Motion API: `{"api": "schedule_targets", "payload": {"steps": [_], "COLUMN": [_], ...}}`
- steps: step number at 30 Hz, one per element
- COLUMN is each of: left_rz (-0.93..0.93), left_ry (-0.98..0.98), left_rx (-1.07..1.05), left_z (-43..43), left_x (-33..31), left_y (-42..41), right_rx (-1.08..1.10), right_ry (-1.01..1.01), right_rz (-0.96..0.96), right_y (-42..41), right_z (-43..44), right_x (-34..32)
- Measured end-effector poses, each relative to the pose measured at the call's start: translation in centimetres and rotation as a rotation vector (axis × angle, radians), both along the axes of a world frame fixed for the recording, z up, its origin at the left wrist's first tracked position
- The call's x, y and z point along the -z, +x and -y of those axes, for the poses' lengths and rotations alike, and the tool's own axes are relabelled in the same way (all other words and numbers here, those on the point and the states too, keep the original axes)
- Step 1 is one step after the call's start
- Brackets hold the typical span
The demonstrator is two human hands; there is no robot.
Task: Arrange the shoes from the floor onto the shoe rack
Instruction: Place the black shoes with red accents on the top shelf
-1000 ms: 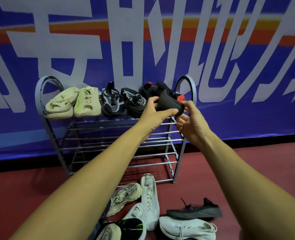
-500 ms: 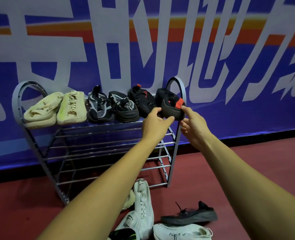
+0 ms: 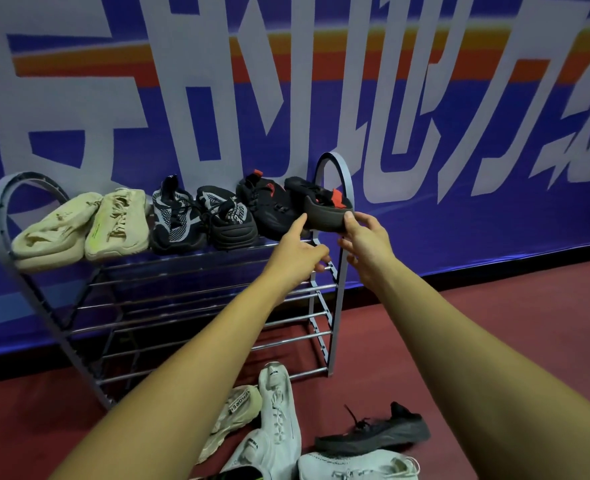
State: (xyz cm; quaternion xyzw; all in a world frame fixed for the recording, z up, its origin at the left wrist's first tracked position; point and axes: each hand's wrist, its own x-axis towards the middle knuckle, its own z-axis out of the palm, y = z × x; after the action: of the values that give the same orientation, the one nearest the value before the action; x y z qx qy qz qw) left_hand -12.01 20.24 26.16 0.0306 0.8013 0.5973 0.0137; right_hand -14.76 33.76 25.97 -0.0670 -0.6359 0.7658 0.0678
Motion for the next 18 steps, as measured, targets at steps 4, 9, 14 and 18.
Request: {"api": "schedule_targets", "payload": {"steps": [4,9,14,18], "left_rz": [0.001,0.005,0.058,0.125], "left_ry": [-0.051,-0.144,-0.199,-0.29], "left_rx": [0.029,0.011,-0.033,-0.058], "left_z": [1.5,4.7,8.0,10.3], "left_x": [-0.4,0.1,1.5,3.3], "left_y": [1.0,2.4,3.9,5.1], "right_rx": [0.03,-0.031,-0.142,-0.294], "right_ry": [0.017,0.085,0.387,0.533], "right_rz": [0.002,0.065,0.146,0.196], "right_y": [0.7,2.3,4.2,5.2], "right_z": [0.4,1.0,1.8,4.2], "right_x": [0.3,0.5,1.9,2.9]}}
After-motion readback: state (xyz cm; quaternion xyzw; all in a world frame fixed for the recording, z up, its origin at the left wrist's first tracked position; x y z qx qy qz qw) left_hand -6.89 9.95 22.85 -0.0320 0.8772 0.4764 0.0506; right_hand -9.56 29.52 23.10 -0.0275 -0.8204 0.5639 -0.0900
